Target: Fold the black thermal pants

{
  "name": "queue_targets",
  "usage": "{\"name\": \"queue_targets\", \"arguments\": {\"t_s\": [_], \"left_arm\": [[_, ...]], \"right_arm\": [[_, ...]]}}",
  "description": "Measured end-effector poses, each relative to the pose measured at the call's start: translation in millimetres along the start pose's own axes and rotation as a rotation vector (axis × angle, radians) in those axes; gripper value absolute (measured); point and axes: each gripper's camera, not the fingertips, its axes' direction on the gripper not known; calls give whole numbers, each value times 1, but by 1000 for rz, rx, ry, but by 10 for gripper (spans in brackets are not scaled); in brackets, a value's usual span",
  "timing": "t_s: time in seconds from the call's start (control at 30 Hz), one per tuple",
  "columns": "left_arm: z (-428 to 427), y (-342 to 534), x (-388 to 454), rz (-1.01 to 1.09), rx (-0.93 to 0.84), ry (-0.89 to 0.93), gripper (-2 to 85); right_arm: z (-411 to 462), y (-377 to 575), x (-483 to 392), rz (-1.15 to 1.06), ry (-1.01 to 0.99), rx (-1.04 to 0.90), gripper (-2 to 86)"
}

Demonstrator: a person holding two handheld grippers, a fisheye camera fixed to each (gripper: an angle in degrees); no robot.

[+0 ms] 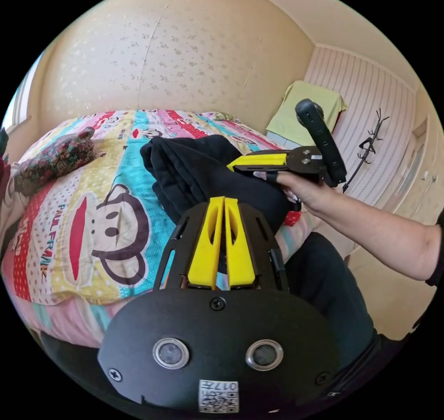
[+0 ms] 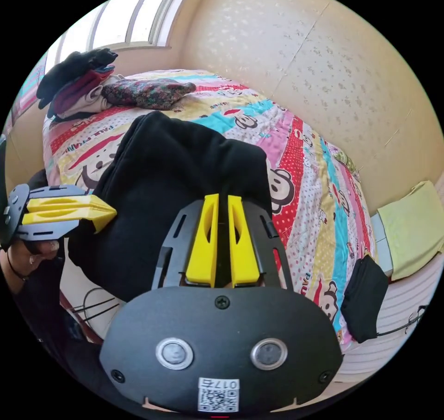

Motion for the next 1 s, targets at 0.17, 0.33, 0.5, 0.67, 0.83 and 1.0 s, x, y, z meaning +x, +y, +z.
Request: {"name": "queue_targets", "arguments": {"t_s": [0.17,0.33,0.5,0.67,0.83,1.0], "left_arm": [[-55,-30,-3,-34,169,-11,-7],[-24,-100,-12,-14,131,-108,-9],[61,-107,-39,-29,-63,-225,-7],[83,-90,-40,-22,-34,-239,-5],[88,-99,-57,-76,-70,-184,-5],[73,-97,-64,-77,-15,-128,-6]], "right_arm": [[-62,-16,26,103,-27,185,12],[-64,-53,56,117,-170,236,5],[39,-45,72,146,-305,-34,3],[75,-8,126,336,-563,-30,2],[75,-2,146,357,-585,-76,2],[26,13,145,258,-455,16,4]]}}
